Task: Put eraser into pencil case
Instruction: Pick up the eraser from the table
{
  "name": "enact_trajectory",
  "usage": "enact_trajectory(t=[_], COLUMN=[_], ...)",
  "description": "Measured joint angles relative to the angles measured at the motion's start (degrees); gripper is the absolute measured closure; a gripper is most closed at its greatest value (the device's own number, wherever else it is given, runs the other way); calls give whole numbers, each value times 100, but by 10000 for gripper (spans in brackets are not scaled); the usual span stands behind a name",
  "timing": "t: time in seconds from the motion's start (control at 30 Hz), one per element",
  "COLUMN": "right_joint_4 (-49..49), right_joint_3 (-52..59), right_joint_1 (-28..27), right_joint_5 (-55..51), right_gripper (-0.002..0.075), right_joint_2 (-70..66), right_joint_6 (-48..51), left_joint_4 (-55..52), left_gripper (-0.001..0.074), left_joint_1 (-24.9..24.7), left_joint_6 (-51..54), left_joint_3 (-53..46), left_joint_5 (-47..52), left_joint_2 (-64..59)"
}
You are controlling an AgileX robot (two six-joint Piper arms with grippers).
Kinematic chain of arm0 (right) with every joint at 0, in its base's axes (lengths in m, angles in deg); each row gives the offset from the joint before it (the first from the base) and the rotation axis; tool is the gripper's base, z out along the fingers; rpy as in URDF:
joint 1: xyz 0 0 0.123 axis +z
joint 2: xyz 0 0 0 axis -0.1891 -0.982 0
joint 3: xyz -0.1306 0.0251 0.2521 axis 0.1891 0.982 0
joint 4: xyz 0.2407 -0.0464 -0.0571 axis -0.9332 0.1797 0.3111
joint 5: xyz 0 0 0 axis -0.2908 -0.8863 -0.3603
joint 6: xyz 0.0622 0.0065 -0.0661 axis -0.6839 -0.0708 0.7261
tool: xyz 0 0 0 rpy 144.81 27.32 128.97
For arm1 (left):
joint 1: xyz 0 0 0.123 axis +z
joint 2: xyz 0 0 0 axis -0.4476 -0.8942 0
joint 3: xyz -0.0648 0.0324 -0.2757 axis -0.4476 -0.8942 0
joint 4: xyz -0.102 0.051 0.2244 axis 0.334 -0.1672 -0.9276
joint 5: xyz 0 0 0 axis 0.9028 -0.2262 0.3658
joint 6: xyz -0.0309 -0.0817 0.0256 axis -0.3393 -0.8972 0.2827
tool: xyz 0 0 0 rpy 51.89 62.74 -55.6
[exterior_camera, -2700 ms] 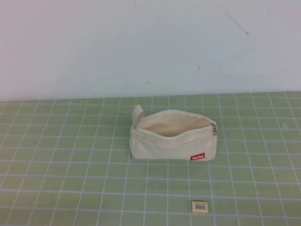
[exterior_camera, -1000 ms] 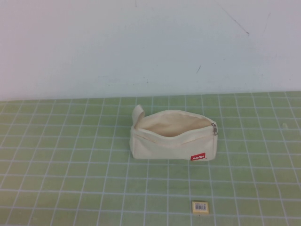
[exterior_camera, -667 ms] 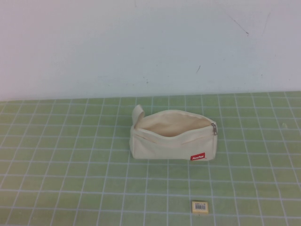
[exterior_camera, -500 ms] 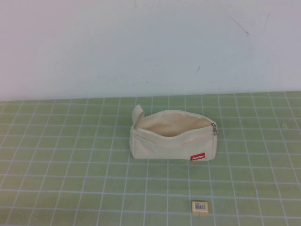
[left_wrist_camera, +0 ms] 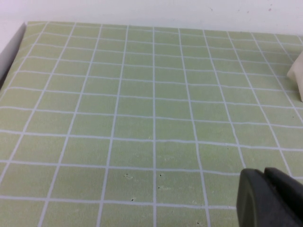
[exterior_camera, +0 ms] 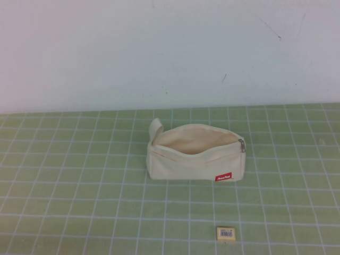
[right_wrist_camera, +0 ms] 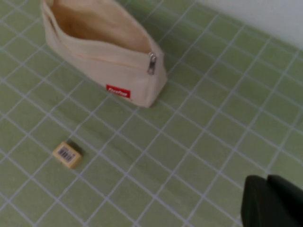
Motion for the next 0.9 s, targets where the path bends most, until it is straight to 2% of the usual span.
enact_trajectory(t=[0.13, 0.23, 0.4, 0.57, 0.67, 0.83, 0.9], right_joint_4=[-29, 122, 760, 1679, 1885, 1837, 1754], right_joint_3=[0, 0, 0, 0, 0, 0, 0], right_joint_1=[580, 1293, 2833, 3850, 4184, 4296, 4296], right_joint_5=[301, 464, 745, 844, 869, 1341, 1655], right_gripper=[727, 727, 727, 714, 627, 350, 285], right_joint_2=[-932, -1493, -2248, -2764, -3040, -3469, -3600], right_joint_6=[239, 179, -71, 34, 186, 294, 303], left_joint_4=[0, 0, 0, 0, 0, 0, 0], left_gripper=[736, 736, 736, 736, 736, 736, 736], left_joint_1=[0, 0, 0, 0, 0, 0, 0], left_joint_6=[0, 0, 0, 0, 0, 0, 0], left_joint_3=[0, 0, 0, 0, 0, 0, 0], left_joint_5=[0, 0, 0, 0, 0, 0, 0], left_joint_2=[0, 0, 0, 0, 0, 0, 0])
